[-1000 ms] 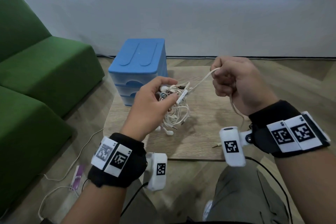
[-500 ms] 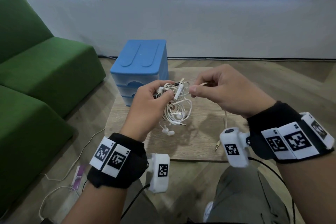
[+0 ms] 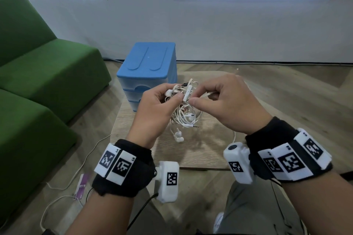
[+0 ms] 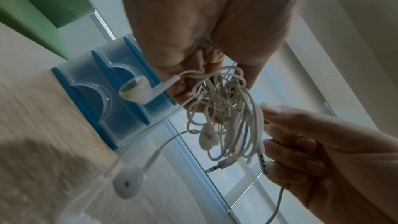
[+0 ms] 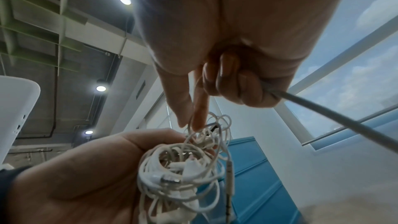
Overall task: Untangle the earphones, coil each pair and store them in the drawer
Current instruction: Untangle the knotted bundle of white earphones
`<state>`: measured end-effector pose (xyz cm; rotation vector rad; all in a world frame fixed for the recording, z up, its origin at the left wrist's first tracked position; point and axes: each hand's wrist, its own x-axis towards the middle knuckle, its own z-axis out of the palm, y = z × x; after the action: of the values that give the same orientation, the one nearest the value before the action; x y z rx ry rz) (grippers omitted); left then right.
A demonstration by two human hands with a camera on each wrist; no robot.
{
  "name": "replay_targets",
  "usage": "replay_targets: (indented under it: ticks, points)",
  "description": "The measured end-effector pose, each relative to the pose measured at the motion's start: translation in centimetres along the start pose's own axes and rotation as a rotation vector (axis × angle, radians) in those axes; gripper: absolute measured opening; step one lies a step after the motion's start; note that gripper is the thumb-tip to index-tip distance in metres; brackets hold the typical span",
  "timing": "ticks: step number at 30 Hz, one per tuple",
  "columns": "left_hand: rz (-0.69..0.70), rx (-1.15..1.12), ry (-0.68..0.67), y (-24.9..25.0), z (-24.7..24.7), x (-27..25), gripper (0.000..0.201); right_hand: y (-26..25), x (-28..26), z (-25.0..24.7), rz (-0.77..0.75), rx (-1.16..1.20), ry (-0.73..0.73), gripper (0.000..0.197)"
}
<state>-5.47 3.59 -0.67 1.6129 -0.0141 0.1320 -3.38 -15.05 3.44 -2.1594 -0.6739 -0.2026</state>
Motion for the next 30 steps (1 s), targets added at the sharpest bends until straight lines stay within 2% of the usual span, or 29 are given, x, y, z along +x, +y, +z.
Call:
replay_targets:
  ticks: [4, 9, 14, 22, 25, 30]
  points:
    - [0.012, -0.033, 0.011, 0.2, 0.0, 0.0, 0.016, 0.3, 0.0, -0.4, -0.065, -0.045, -0.008, 0.007]
    - [0.018, -0.083, -0.018, 0.4, 0.5, 0.1, 0.027, 0.2, 0.1, 0.1, -0.090, -0.130, 0.179, 0.012]
    - [0.041, -0.087, -0.028, 0.4, 0.8, 0.1, 0.026, 0.4, 0.2, 0.7, -0.073, -0.188, 0.327, 0.013]
    - [0.064, -0.057, 0.006, 0.1, 0.7, 0.2, 0.014, 0.6, 0.0, 1.6, -0.142, -0.171, 0.239, 0.016]
    - [0.076, -0.045, 0.030, -0.1, 0.7, 0.2, 0.013, 0.8, -0.2, 1.4, -0.198, -0.096, 0.204, 0.018]
    - [0.083, -0.072, 0.051, -0.1, 0.9, 0.2, 0.014, 0.9, -0.6, 1.3, -0.185, -0.149, 0.235, 0.016]
